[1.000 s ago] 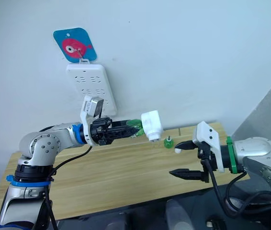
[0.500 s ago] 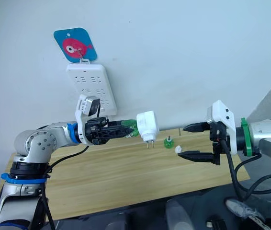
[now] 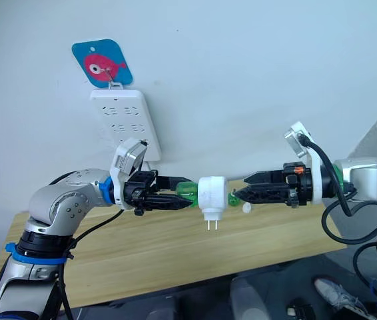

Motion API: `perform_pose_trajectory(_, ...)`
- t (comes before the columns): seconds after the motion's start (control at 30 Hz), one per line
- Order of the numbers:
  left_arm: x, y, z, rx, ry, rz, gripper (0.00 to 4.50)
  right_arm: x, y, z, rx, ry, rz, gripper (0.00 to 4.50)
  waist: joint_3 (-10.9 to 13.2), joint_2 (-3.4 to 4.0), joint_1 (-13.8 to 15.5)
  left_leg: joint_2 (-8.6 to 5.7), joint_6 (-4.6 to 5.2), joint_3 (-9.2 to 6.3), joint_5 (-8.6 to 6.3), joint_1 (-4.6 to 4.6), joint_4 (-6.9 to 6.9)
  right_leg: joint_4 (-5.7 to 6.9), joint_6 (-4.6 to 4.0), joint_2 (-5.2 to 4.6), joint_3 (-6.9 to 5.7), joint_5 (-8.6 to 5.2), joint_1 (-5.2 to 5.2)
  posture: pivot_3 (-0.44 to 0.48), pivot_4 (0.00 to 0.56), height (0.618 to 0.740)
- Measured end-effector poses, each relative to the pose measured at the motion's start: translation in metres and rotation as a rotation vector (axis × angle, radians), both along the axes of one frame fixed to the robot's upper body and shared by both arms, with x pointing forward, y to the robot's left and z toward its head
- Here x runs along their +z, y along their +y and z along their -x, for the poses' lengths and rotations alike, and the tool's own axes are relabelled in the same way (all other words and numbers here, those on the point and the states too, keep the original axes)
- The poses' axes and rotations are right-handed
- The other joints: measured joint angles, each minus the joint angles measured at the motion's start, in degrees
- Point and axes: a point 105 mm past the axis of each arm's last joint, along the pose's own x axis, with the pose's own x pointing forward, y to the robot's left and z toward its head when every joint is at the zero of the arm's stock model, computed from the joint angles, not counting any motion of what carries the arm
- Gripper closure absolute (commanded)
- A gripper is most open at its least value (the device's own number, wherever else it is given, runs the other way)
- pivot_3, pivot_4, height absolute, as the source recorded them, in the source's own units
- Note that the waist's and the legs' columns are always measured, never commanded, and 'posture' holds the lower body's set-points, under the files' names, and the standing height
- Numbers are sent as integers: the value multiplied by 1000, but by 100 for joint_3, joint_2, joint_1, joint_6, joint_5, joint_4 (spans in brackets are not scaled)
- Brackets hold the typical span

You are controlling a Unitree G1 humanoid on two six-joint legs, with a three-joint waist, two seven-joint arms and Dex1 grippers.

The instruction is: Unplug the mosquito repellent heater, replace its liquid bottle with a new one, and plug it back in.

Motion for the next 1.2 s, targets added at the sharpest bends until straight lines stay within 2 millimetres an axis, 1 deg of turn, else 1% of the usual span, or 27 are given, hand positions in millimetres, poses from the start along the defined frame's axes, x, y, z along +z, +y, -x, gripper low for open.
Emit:
perform_pose_trajectory(0.13, 0, 0, 0, -2, -4, 0, 2250, -6, 7, 0, -9, 81, -22, 0, 0, 0, 4, 0, 0, 0, 0, -3, 0, -2, 0, 0, 0, 0, 0, -239, 120, 734)
perform_pose_trajectory(0.33, 0, -3, 0, 2, -10, 7, 2250, -5, 16, 0, -22, 162, -71, 0, 0, 0, 3, 0, 1, 0, 0, -2, 0, -2, 1, 1, 0, -1, 0, -232, 118, 734)
perform_pose_trajectory(0.9, 4, -6, 1, 0, -44, 11, 2250, -12, 34, 4, 20, 189, -115, 0, 0, 1, 12, 1, 1, -2, 0, -2, 0, -2, 1, 1, -1, -1, 0, -221, 111, 734)
perform_pose_trajectory(0.93, 4, -6, 2, -1, -45, 11, 2250, -12, 34, 4, 20, 189, -117, 361, 0, 1, 12, 1, 1, -2, 0, -2, 0, -2, 1, 1, -1, -1, 0, -221, 111, 734)
perform_pose_trajectory(0.97, 4, -6, 2, -1, -47, 12, 2250, -12, 34, 4, 20, 191, -118, 562, 0, 1, 12, 1, 1, -2, 0, -2, 0, -2, 1, 1, -1, -1, 0, -215, 106, 734)
perform_pose_trajectory(1.03, 6, -6, 3, -7, -52, 18, 2250, -13, 34, 3, 14, 197, -122, 1256, -1, 1, 12, 1, 1, -2, 0, -2, 0, -3, 1, 1, -1, -1, 0, -215, 106, 734)
perform_pose_trajectory(1.07, 6, -6, 3, -5, -53, 18, 2250, -13, 34, 3, 15, 200, -132, 1517, -1, 1, 12, 1, 1, -2, 0, -2, 0, -2, 1, 1, -1, -1, 0, -212, 105, 734)
perform_pose_trajectory(1.2, 7, -5, 3, 0, -56, 18, 2250, -13, 35, 2, 15, 205, -143, 1518, -1, 1, 13, 1, 1, -2, 0, -2, 0, -2, 1, 1, -1, -1, 0, -211, 104, 734)
